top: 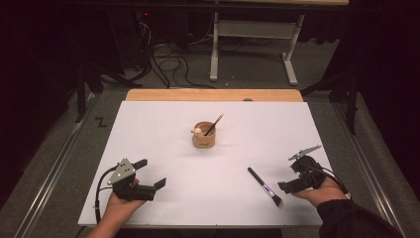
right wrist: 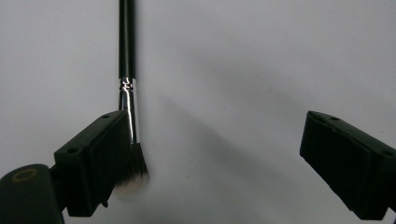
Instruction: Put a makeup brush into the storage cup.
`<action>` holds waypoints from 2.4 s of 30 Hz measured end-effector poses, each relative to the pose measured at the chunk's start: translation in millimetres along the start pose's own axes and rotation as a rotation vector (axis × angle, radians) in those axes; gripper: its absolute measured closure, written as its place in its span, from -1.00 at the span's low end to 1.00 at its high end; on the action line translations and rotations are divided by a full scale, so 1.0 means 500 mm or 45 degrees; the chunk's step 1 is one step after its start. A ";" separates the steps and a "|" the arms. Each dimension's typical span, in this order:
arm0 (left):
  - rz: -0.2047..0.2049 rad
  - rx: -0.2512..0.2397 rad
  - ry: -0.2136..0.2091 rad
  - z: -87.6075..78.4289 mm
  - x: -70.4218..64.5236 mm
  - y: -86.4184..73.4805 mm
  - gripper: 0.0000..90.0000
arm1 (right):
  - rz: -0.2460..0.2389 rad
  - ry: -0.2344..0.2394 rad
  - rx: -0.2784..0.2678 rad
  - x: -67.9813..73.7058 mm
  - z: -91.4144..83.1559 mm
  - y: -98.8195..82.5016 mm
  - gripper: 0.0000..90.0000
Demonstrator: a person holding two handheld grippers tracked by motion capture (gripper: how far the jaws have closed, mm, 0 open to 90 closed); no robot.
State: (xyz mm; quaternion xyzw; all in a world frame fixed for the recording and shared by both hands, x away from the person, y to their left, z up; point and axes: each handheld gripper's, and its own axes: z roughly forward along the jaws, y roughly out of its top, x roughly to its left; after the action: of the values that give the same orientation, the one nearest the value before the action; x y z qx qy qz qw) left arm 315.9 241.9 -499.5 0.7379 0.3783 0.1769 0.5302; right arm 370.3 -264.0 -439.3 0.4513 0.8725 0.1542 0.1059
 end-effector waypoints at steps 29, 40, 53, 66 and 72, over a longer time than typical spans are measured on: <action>0.027 -0.024 -0.006 -0.009 -0.010 0.006 -0.98 | -0.239 0.081 0.289 0.105 0.048 0.092 -0.50; 0.023 -0.029 -0.012 -0.011 -0.010 0.007 -0.98 | -0.215 0.050 0.333 0.108 0.081 0.099 -0.05; 0.016 -0.025 -0.023 -0.008 -0.010 0.006 -0.98 | -0.213 0.070 0.409 0.105 0.102 0.113 0.34; 0.019 -0.030 -0.022 -0.010 -0.011 0.008 -0.98 | -0.162 0.055 0.477 0.111 0.107 0.110 0.63; 0.019 -0.028 -0.023 -0.008 -0.011 0.008 -0.98 | -0.218 0.050 0.466 0.109 0.112 0.110 0.68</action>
State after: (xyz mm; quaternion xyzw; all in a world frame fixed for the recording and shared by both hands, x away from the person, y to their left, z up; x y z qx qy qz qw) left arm 310.9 239.8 -493.5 0.7365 0.3660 0.1783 0.5402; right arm 398.9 -179.5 -473.6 0.3840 0.9231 -0.0076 0.0177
